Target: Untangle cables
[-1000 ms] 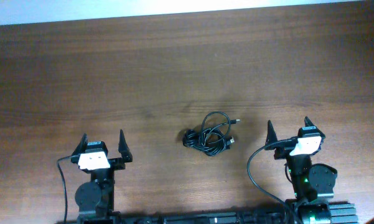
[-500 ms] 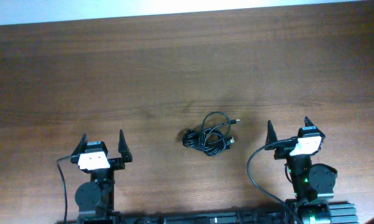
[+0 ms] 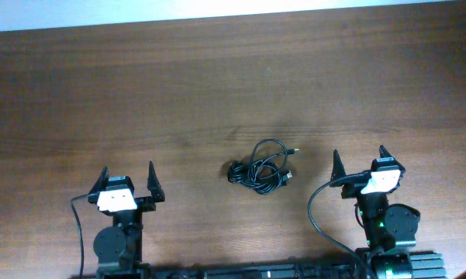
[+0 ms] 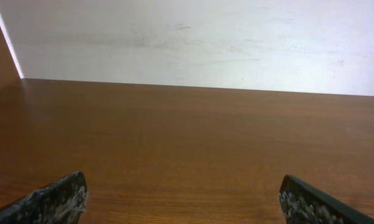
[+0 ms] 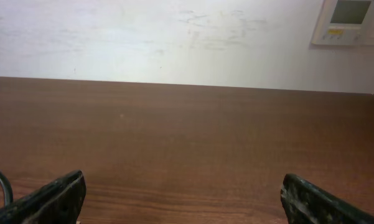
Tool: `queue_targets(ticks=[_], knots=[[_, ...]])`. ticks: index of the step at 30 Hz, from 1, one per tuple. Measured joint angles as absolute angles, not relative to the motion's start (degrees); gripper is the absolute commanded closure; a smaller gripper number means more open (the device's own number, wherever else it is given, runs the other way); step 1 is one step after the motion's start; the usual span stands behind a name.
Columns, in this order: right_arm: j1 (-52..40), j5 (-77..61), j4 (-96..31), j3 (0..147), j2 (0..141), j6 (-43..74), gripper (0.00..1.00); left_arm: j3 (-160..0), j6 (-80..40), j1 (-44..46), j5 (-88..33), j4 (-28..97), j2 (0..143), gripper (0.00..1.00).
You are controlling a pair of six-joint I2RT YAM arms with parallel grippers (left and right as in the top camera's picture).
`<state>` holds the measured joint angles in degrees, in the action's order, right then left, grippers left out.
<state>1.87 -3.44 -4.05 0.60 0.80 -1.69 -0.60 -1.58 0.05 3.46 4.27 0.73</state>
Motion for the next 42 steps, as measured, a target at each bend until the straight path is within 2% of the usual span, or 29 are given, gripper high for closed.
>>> queue_targets(ticks=[33, 42], knots=[[1.87, -3.44, -4.05, 0.60, 0.80, -1.72, 0.01, -0.62, -1.58, 0.05, 3.51, 2.09, 0.73, 0.01], [1.87, -3.44, -4.05, 0.60, 0.80, -1.72, 0.01, -5.58, -1.58, 0.05, 3.25, 9.45, 1.34, 0.01]])
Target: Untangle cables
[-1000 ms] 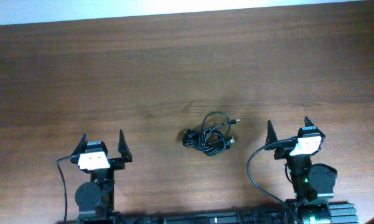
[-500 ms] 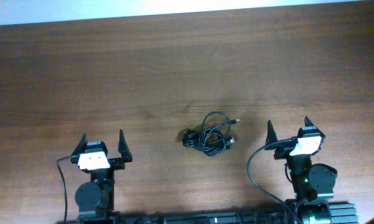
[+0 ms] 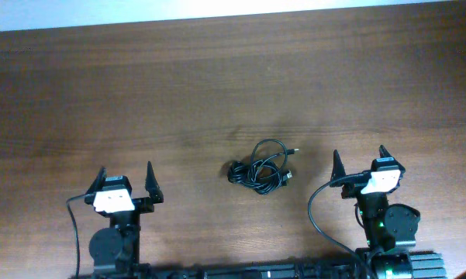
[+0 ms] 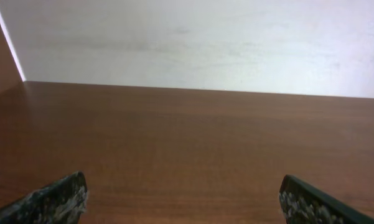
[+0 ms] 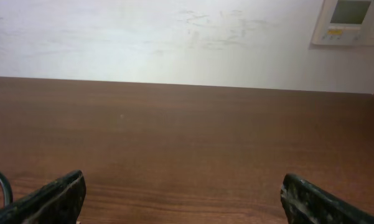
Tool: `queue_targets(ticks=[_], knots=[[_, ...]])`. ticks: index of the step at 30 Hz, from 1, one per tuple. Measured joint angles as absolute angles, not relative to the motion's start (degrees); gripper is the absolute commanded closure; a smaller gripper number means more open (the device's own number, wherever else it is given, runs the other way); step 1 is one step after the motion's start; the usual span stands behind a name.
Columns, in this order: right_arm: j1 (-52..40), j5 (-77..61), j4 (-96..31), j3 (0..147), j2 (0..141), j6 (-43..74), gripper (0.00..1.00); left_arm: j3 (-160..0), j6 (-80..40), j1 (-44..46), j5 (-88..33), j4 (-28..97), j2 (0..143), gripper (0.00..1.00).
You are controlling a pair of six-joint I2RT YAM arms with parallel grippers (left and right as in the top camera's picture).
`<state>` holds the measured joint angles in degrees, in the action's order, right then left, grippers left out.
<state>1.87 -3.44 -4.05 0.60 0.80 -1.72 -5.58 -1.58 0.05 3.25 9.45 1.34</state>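
A knot of thin black cables point(image 3: 261, 167) lies on the wooden table point(image 3: 217, 85), between the two arms and a little nearer the right one. My left gripper point(image 3: 125, 178) stands open at the near left, well apart from the knot. My right gripper point(image 3: 359, 161) stands open just right of the knot, not touching it. In the left wrist view only bare table shows between the fingertips point(image 4: 56, 199). In the right wrist view a black cable loop point(image 5: 0, 183) shows at the far left edge, outside the open fingertips point(image 5: 311, 199).
A pale wall point(image 4: 193, 37) runs along the table's far edge. A white wall panel with a display point(image 5: 350, 22) hangs at the far right. A black cable point(image 3: 318, 217) of the right arm curves beside its base.
My left gripper has shifted slightly to the left and a touch nearer. The right gripper and the cable knot lie as before.
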Motion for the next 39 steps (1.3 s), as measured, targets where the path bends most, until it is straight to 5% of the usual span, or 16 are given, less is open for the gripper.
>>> queue_targets(ticks=[9, 19, 39], knots=[[1.87, -3.44, -4.08, 0.60, 0.80, -1.69, 0.01, -13.65, -1.45, 0.05, -0.82, 10.11, 11.97, 0.03], [1.87, -3.42, -4.08, 0.60, 0.80, -1.69, 0.01, -28.38, 5.63, 0.05, -13.58, 11.00, 40.58, 0.01], [1.87, -3.40, -4.08, 0.60, 0.80, -1.69, 0.01, -56.42, 21.21, 12.75, -27.73, 35.59, 78.89, 0.01]])
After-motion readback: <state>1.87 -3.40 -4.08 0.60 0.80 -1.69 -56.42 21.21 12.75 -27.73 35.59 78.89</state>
